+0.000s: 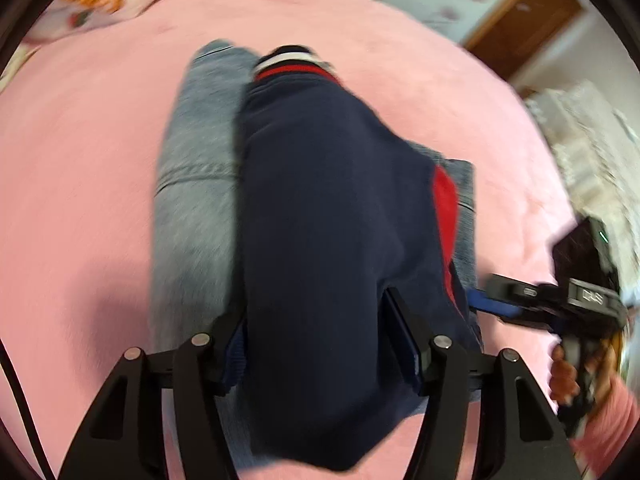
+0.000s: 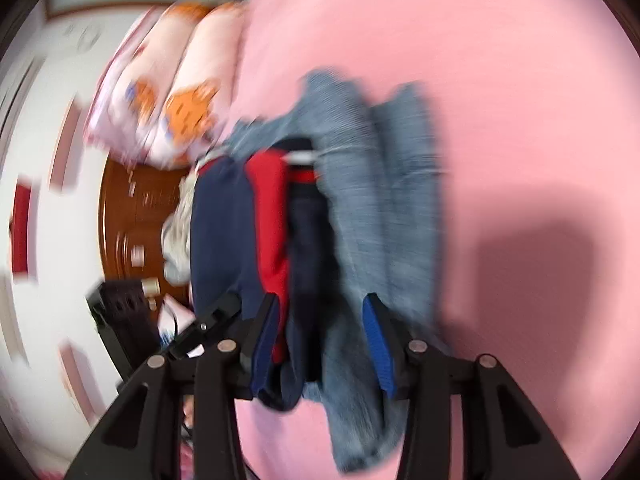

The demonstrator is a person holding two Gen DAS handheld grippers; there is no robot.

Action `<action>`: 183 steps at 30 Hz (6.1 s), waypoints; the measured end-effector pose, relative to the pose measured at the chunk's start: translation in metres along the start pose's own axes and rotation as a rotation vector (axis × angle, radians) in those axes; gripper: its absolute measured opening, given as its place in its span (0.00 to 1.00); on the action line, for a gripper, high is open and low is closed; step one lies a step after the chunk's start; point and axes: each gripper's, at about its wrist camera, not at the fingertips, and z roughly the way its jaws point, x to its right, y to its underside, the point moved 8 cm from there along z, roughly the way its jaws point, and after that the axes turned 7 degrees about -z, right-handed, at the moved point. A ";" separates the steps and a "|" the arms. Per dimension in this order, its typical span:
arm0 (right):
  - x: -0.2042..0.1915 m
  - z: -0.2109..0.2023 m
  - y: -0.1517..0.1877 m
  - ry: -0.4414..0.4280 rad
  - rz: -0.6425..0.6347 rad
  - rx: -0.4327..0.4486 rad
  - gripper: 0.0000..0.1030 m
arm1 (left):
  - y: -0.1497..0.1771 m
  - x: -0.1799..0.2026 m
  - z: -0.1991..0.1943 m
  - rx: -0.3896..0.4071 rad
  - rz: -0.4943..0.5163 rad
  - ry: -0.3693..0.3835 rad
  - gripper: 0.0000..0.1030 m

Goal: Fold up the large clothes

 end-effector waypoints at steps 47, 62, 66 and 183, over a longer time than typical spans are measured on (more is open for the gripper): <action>0.067 -0.448 0.491 0.689 -0.191 0.085 0.62 | 0.509 0.271 -0.198 -0.046 -0.041 -0.221 0.75; 0.065 -0.509 0.542 0.678 -0.205 0.109 0.73 | 0.586 0.363 -0.224 -0.013 0.099 -0.225 0.83; 0.061 -0.520 0.545 0.708 -0.223 0.137 0.73 | 0.595 0.368 -0.231 0.010 0.119 -0.230 0.83; 0.067 -0.549 0.532 0.862 -0.219 0.161 0.93 | 0.595 0.380 -0.243 0.056 0.194 -0.262 0.99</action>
